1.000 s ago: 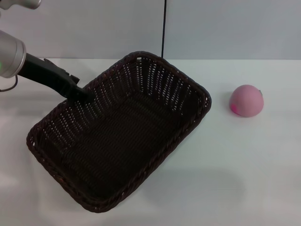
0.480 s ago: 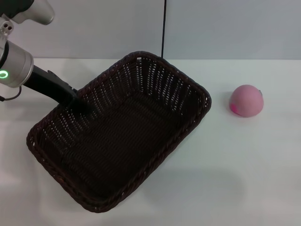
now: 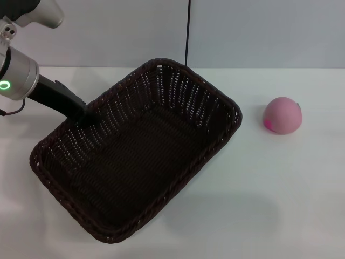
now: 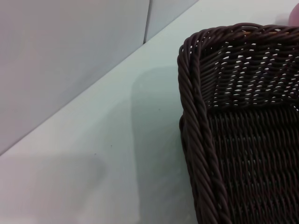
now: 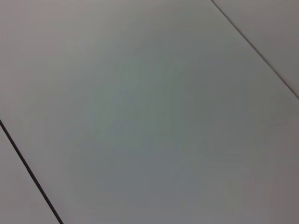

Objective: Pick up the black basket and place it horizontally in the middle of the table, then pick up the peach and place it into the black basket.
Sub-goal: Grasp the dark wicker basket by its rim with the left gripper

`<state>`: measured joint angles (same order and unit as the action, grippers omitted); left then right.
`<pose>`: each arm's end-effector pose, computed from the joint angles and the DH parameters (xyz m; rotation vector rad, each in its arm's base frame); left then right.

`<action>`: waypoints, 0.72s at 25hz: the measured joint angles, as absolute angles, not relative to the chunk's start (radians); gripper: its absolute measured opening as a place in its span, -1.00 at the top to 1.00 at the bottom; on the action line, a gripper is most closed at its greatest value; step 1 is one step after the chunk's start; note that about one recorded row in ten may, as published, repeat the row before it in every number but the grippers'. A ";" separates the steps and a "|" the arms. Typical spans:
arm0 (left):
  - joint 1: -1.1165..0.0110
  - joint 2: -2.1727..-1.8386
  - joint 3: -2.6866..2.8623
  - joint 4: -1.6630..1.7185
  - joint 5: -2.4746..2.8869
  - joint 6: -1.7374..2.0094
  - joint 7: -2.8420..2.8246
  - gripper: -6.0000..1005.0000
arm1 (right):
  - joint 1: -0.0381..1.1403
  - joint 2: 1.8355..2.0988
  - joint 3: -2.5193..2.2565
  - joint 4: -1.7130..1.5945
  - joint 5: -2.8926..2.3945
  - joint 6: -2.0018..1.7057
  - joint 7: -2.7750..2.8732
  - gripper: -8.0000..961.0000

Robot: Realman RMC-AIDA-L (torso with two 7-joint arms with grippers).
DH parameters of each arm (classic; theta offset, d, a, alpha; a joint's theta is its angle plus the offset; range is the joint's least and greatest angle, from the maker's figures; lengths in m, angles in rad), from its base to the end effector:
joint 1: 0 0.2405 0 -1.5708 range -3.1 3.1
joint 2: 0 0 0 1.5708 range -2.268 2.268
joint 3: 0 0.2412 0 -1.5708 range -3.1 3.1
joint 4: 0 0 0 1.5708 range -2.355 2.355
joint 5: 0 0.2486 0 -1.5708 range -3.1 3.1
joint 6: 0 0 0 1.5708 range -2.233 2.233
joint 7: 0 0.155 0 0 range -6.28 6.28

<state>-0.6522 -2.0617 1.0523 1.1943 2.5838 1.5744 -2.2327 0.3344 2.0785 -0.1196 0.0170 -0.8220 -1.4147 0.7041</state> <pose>-0.2051 0.4070 0.0430 -2.6413 -0.8791 0.3444 0.4244 0.2779 0.0645 -0.8586 0.8387 1.0923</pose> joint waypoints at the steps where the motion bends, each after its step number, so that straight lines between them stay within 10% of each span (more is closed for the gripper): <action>1: -0.653 -2.062 1.052 1.195 2.583 1.575 -2.233 0.57 | 0.334 2.079 -0.120 0.017 -0.822 -1.415 0.704 -0.14; 18: -0.627 -2.059 1.043 1.278 2.437 1.593 -2.123 0.61 | 0.337 2.079 -0.118 0.015 -0.822 -1.392 0.704 -0.14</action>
